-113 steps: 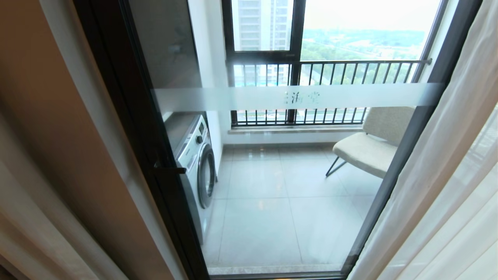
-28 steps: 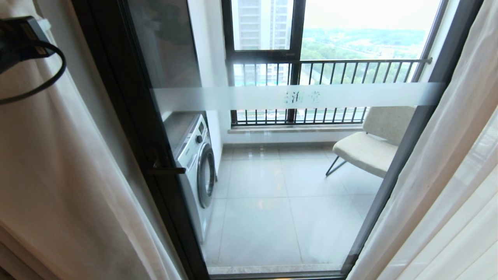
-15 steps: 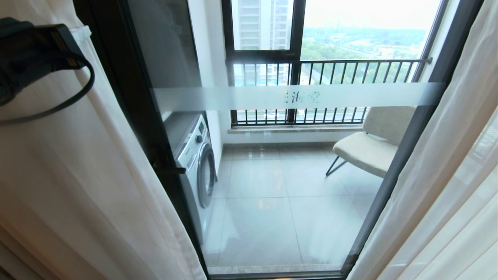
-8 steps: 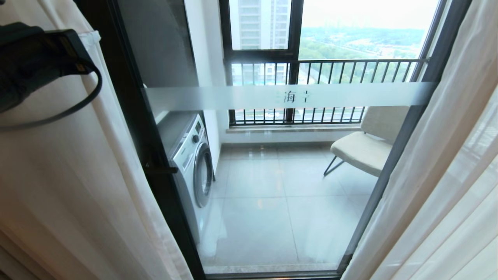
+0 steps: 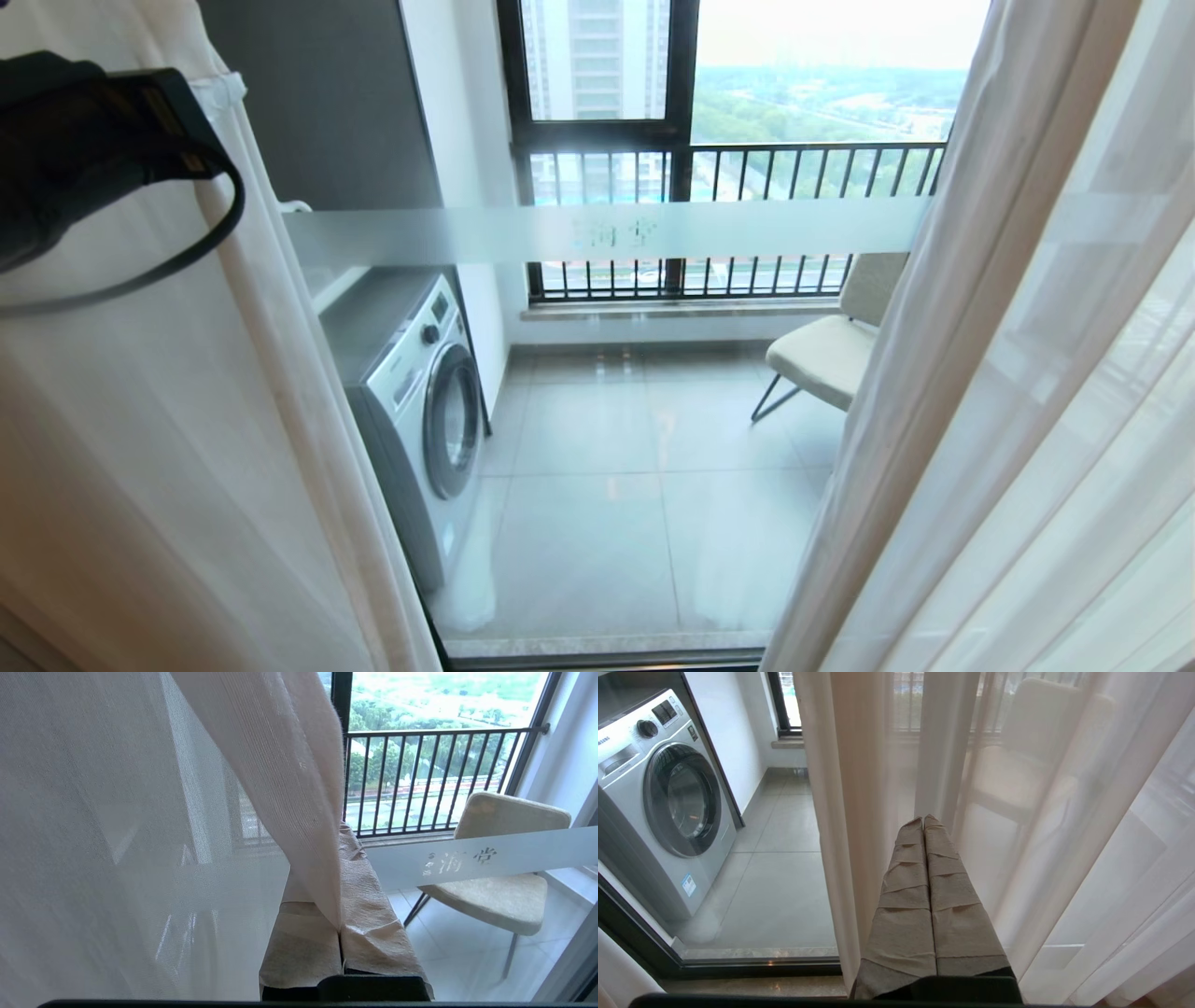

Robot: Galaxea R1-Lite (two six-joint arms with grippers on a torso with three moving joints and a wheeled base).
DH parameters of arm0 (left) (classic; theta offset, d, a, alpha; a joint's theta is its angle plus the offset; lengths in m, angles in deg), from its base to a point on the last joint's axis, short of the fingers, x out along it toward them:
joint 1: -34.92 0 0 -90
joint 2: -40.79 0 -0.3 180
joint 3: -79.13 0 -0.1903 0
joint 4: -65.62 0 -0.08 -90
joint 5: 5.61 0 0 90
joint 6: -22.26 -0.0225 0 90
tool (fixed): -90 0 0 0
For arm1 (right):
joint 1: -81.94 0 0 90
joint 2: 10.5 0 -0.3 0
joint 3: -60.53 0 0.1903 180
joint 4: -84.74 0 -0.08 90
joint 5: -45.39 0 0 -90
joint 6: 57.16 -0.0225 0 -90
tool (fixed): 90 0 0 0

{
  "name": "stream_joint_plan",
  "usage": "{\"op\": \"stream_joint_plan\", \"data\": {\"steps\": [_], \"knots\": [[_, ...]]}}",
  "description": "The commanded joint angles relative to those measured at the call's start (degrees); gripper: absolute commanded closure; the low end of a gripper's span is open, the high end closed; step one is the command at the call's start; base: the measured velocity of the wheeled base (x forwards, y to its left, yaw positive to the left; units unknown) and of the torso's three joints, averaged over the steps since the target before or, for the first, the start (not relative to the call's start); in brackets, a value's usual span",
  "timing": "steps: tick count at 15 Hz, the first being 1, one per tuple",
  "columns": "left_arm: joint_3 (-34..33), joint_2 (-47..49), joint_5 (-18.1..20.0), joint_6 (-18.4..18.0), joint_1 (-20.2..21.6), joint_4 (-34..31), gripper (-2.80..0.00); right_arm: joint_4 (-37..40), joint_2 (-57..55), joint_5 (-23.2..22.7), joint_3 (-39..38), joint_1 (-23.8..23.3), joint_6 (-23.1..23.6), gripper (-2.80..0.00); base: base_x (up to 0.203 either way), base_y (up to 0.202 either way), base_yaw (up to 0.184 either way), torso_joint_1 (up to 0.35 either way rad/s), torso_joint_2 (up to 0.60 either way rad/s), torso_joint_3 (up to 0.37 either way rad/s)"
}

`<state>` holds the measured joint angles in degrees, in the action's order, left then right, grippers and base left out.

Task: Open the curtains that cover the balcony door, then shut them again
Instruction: Close the inner curtains on both sides

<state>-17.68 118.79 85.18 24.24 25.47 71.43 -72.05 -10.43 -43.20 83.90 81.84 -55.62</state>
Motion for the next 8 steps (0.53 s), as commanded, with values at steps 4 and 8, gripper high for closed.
{"op": "stream_joint_plan", "data": {"steps": [4,8], "knots": [[-0.05,-1.54,0.00,0.05,-0.13,-1.84,0.00,-0.02,-0.07,0.00,0.00,0.01,-0.04,0.00,0.000,-0.192,0.002,0.003,0.00,0.001],[-0.53,-1.98,-0.09,0.05,-0.92,-1.84,0.00,-0.02,-0.07,0.00,0.00,-0.07,-0.01,0.00,0.000,-0.190,0.002,0.002,0.00,0.002]]}}
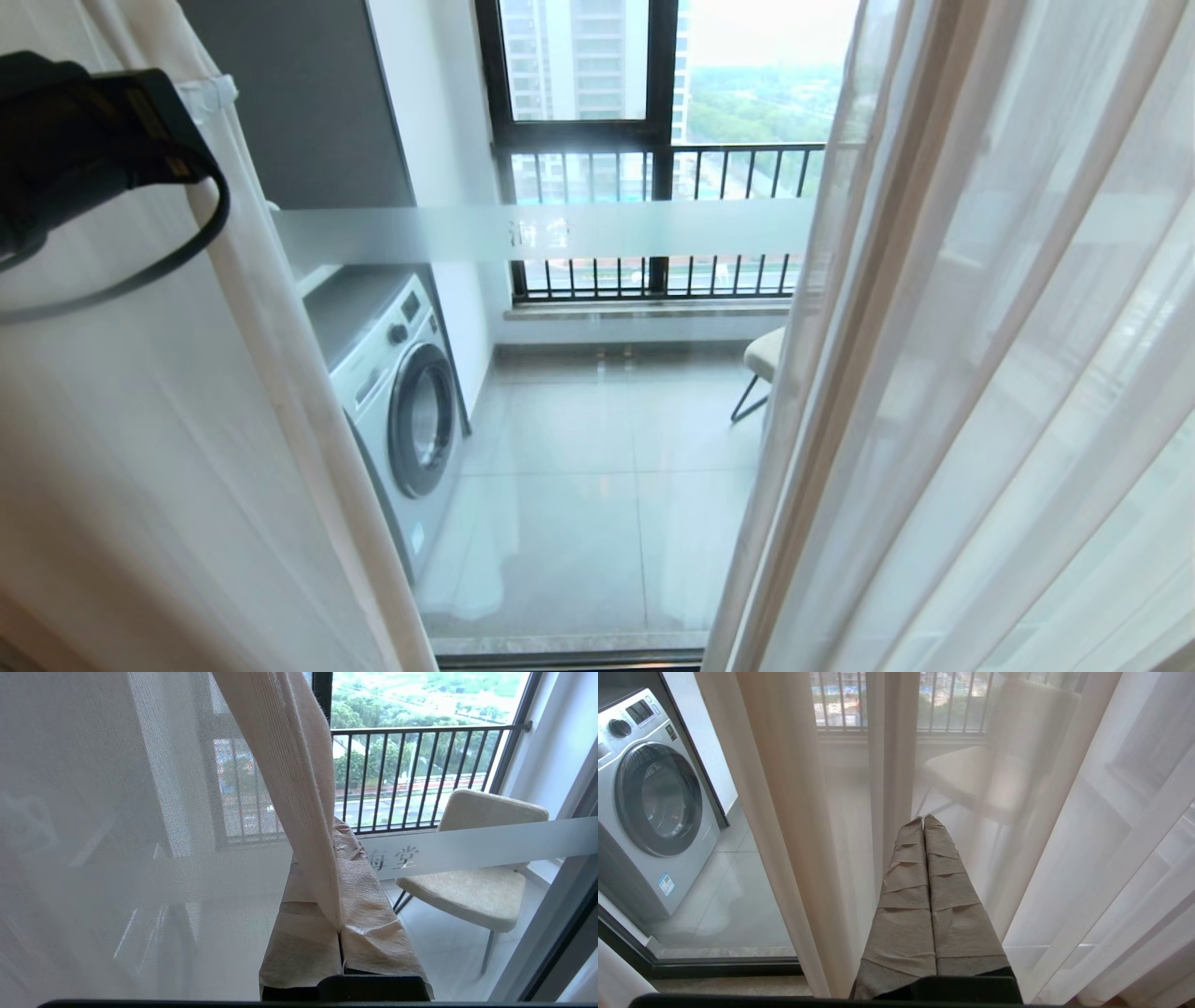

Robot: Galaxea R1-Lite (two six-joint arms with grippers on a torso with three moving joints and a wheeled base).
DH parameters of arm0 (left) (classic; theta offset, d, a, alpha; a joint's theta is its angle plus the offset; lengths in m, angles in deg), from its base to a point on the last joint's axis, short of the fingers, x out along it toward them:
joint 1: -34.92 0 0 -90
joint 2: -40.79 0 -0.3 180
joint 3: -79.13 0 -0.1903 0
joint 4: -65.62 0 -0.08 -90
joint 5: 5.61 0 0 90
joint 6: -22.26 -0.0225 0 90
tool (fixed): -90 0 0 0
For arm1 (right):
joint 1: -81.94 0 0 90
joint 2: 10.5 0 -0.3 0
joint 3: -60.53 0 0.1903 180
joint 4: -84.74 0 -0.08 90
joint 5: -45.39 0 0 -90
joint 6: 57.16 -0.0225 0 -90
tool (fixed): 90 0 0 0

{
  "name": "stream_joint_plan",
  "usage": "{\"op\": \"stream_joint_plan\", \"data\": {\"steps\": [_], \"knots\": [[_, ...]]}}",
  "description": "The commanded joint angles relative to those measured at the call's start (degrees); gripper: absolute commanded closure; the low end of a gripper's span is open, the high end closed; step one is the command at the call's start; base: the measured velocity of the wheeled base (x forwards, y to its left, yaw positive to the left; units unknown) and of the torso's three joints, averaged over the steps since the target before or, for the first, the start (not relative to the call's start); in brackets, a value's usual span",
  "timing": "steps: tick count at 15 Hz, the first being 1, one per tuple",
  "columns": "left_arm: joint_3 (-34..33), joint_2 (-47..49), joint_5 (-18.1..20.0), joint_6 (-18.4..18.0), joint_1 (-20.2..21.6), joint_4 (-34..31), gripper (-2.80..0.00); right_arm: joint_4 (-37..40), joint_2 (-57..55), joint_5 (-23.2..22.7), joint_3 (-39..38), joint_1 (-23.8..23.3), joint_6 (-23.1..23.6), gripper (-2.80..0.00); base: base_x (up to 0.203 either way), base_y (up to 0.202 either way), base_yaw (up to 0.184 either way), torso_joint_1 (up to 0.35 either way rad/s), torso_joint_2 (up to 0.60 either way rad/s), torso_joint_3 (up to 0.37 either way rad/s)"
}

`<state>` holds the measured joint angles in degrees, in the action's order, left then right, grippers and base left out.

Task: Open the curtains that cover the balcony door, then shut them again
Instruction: Close the inner curtains on both sides

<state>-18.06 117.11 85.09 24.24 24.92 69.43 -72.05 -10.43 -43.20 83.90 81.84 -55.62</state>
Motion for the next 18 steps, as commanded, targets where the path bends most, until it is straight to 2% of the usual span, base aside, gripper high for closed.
{"op": "stream_joint_plan", "data": {"steps": [1,8,13,18], "knots": [[-0.12,-0.29,0.08,0.05,-0.37,0.16,0.00,-0.02,-0.07,0.00,0.00,0.01,-0.05,0.00,0.000,-0.190,0.002,0.000,0.00,0.002],[-0.21,-0.60,-0.03,0.05,-1.37,0.07,0.00,-0.02,-0.07,0.00,0.00,0.00,-0.03,0.00,0.000,-0.191,0.002,0.003,0.00,0.002],[-3.59,-3.41,-0.22,0.05,-1.56,-0.45,0.00,-0.02,-0.07,0.00,0.00,0.01,0.04,0.00,0.000,-0.190,0.002,0.002,0.00,0.006],[-3.82,-3.72,-0.53,0.13,-1.51,-0.45,0.00,-0.02,-0.07,0.00,0.00,0.00,-0.04,0.00,0.000,-0.192,0.004,0.003,0.00,0.001]]}}
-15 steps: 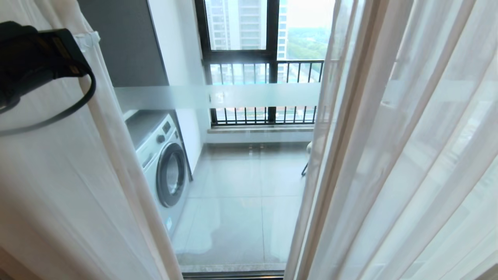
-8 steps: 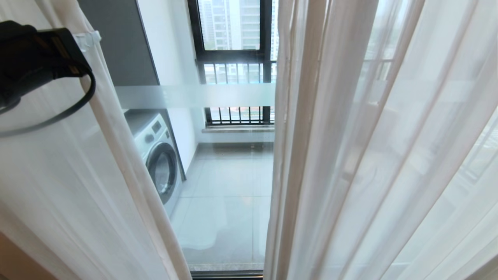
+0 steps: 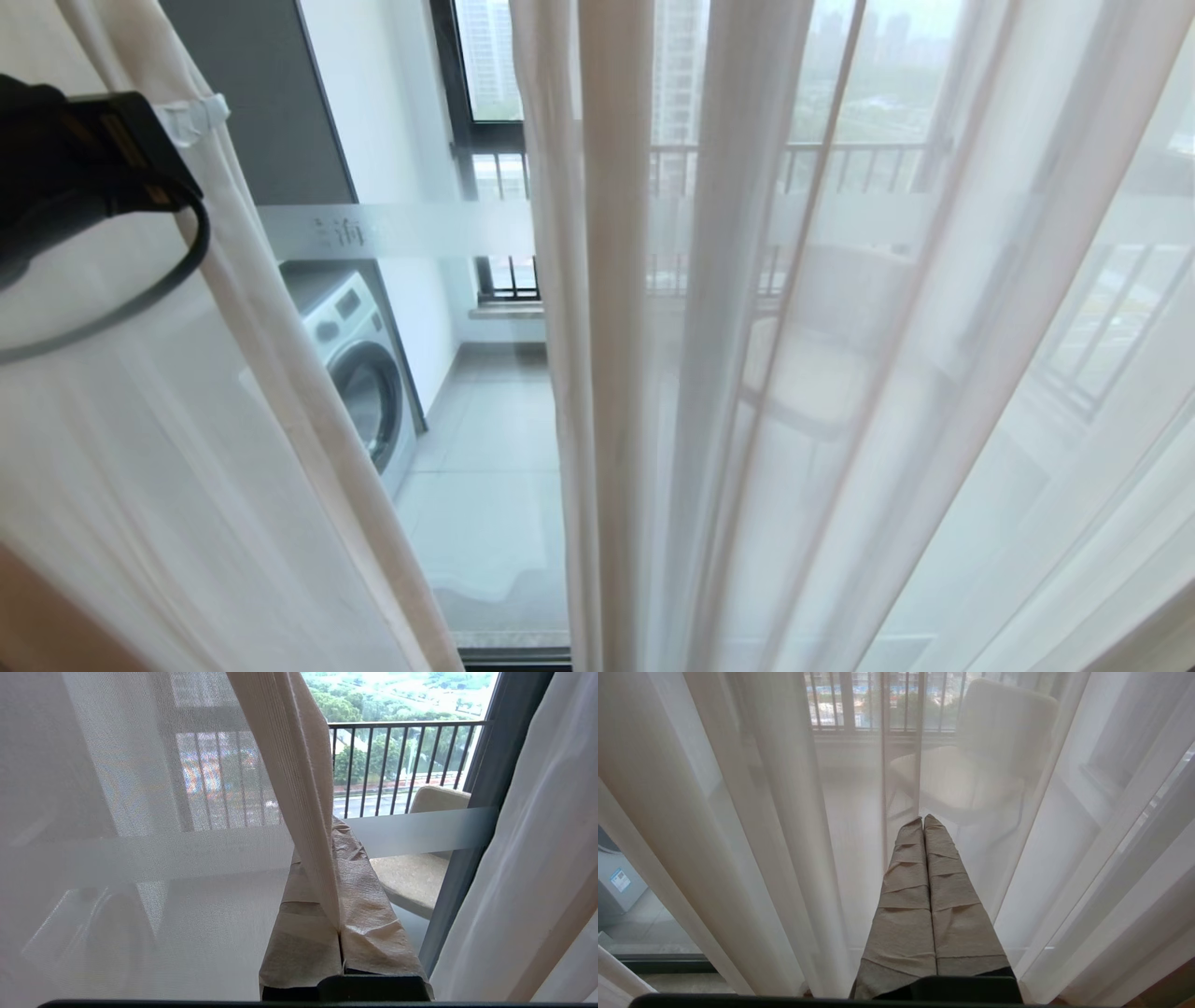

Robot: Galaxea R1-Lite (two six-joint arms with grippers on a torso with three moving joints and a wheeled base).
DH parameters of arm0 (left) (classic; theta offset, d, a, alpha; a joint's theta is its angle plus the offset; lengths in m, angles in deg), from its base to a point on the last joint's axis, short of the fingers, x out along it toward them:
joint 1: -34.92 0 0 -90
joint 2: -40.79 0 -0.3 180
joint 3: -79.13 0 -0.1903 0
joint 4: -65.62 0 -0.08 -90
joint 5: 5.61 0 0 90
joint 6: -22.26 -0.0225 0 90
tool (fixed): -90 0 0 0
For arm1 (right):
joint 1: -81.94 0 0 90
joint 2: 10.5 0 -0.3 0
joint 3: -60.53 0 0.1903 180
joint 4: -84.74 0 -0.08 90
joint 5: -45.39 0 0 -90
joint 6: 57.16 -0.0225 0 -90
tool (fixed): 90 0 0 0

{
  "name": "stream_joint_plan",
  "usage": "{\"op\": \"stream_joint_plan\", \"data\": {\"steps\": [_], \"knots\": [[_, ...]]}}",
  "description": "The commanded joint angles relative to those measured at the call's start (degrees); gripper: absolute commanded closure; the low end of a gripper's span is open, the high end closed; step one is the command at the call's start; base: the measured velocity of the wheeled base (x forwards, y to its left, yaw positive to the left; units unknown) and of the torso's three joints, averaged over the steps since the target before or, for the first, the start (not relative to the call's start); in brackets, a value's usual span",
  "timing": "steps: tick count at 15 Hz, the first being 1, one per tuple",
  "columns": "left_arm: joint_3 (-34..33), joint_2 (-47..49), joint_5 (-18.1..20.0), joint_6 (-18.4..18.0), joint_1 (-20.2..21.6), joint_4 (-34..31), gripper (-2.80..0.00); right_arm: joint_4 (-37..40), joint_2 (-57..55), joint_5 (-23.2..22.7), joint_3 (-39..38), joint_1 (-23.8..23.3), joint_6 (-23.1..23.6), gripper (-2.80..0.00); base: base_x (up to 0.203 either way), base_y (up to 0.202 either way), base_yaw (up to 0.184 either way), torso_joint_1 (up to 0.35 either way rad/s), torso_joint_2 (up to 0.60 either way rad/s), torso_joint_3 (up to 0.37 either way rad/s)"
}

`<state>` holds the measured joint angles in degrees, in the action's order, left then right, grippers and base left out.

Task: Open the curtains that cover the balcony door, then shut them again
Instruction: Close the inner curtains on both sides

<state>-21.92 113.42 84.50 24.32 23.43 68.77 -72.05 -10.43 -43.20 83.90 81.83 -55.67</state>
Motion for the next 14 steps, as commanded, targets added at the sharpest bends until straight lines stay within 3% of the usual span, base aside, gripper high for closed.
{"op": "stream_joint_plan", "data": {"steps": [1,14], "knots": [[0.09,0.05,0.06,0.03,-0.02,0.20,0.00,-0.02,-0.07,0.00,0.00,0.02,0.09,0.00,0.000,-0.186,0.004,0.002,0.00,-0.001],[2.27,1.97,0.64,-0.04,-0.49,0.20,0.00,-0.02,-0.07,0.00,0.00,0.02,0.09,0.00,0.000,-0.191,0.002,0.003,0.00,0.002]]}}
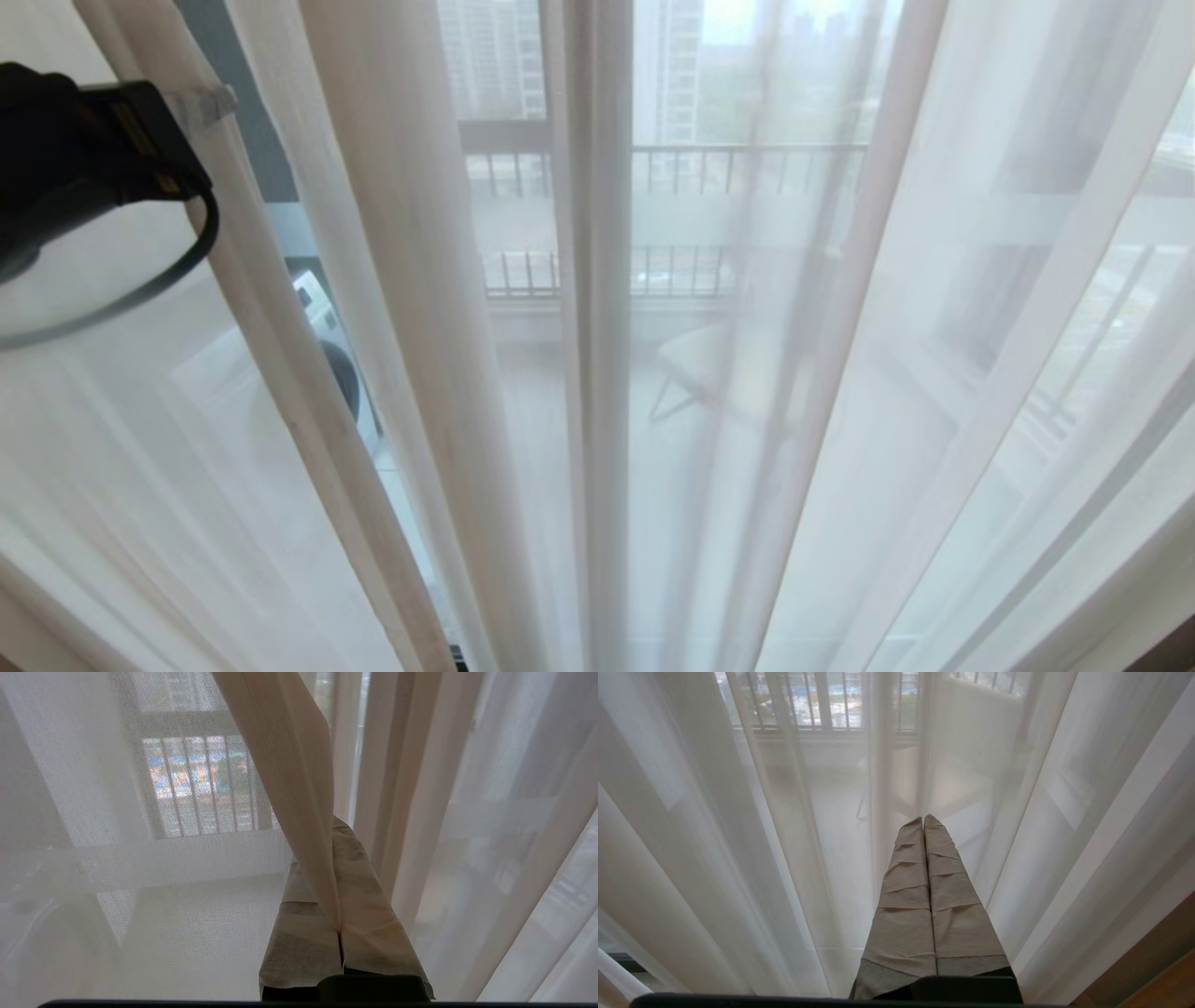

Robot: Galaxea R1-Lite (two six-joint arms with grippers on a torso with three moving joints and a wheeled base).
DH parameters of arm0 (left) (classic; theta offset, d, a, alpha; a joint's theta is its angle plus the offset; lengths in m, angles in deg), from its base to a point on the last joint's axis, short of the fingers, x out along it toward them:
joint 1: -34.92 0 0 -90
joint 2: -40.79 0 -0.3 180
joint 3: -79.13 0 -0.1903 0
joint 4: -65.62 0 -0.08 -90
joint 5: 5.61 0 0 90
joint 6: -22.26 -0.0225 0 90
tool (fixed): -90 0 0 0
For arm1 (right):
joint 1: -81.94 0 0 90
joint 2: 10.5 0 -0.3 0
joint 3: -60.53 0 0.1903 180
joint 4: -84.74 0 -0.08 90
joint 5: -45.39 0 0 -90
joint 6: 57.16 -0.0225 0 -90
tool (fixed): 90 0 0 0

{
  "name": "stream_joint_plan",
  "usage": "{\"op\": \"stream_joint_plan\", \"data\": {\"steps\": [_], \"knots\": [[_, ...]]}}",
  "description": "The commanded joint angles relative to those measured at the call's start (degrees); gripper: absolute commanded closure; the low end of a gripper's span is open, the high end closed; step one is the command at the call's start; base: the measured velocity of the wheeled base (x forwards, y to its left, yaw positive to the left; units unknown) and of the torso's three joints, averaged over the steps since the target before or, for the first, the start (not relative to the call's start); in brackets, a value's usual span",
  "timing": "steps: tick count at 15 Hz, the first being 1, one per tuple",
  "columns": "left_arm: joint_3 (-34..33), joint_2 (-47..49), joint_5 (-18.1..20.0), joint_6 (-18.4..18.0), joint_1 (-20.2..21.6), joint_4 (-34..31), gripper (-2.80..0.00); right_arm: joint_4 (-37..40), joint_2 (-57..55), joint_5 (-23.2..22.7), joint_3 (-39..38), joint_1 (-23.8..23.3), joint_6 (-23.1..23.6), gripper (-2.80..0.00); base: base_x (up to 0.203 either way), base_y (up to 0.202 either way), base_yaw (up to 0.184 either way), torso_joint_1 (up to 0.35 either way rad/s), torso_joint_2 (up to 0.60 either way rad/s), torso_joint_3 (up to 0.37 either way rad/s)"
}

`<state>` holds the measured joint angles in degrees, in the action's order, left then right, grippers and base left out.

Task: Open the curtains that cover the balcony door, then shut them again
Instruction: Close the inner curtains on both sides

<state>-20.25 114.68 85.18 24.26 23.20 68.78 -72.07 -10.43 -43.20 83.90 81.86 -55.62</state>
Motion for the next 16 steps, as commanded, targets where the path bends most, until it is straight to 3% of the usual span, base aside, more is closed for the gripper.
{"op": "stream_joint_plan", "data": {"steps": [1,13,16], "knots": [[1.00,0.98,-0.09,0.04,-0.41,0.20,0.00,0.01,-0.07,0.00,0.00,-0.01,0.05,0.00,0.000,-0.189,0.001,0.002,0.00,0.007],[1.91,1.73,-0.09,0.02,-1.30,0.20,0.00,0.01,-0.07,0.00,0.00,-0.01,-0.04,0.00,0.000,-0.190,0.000,0.002,0.00,0.002],[3.16,2.66,-0.45,0.05,-3.05,0.24,0.00,0.01,-0.07,0.00,0.00,-0.03,0.05,0.00,0.000,-0.071,-0.002,0.002,0.00,0.002]]}}
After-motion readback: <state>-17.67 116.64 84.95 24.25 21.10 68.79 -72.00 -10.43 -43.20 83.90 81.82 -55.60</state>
